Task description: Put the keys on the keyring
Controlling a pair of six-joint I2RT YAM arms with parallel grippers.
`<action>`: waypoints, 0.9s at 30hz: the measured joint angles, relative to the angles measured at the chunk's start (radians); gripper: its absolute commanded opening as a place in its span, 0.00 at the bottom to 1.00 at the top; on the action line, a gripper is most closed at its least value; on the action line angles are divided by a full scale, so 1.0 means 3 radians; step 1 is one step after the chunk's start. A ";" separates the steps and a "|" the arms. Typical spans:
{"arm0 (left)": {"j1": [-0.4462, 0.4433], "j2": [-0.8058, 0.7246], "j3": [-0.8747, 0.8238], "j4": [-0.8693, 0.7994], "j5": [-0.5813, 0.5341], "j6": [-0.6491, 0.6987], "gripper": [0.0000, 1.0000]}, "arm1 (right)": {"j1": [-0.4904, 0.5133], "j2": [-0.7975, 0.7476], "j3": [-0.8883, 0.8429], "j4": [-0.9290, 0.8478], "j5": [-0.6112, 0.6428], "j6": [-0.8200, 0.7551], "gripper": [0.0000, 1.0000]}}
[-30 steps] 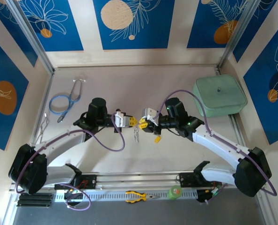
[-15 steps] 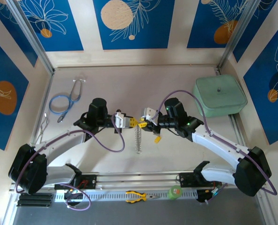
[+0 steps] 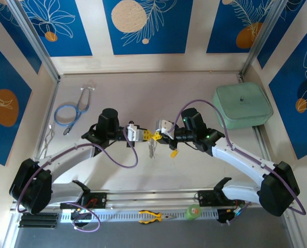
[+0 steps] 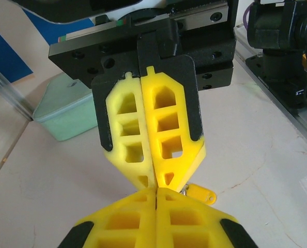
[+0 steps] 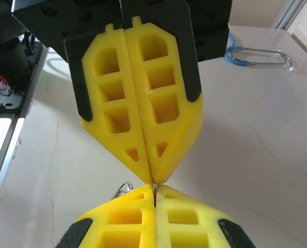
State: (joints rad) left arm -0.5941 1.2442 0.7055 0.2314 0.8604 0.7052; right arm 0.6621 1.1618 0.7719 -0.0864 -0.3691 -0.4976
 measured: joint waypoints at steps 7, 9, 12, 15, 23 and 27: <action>-0.0005 -0.0298 -0.0235 0.0145 -0.0221 -0.0114 0.48 | -0.0109 -0.0163 -0.0060 0.0003 -0.0108 0.0028 0.00; -0.0005 -0.0375 -0.0273 0.0131 -0.0268 -0.0113 0.46 | -0.0146 -0.0264 -0.0107 0.0018 -0.0184 0.0029 0.00; -0.0005 -0.0395 -0.0305 0.0128 -0.0280 -0.0164 0.39 | -0.0170 -0.0354 -0.0131 0.0048 -0.0309 0.0025 0.00; -0.0005 -0.0364 -0.0323 0.0159 -0.0239 -0.0267 0.31 | -0.0165 -0.0361 -0.0145 0.0090 -0.0423 0.0008 0.00; -0.0005 -0.0226 -0.0323 0.0408 0.0047 -0.0554 0.23 | -0.0074 -0.0365 -0.0219 0.0203 -0.0505 -0.0057 0.00; -0.0005 -0.0221 -0.0323 0.0412 0.0158 -0.0604 0.28 | -0.0050 -0.0373 -0.0219 0.0261 -0.0477 -0.0075 0.00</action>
State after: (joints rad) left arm -0.5957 1.1778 0.6086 0.3550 0.9077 0.5240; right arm 0.6472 1.0500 0.7063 -0.0082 -0.5121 -0.5201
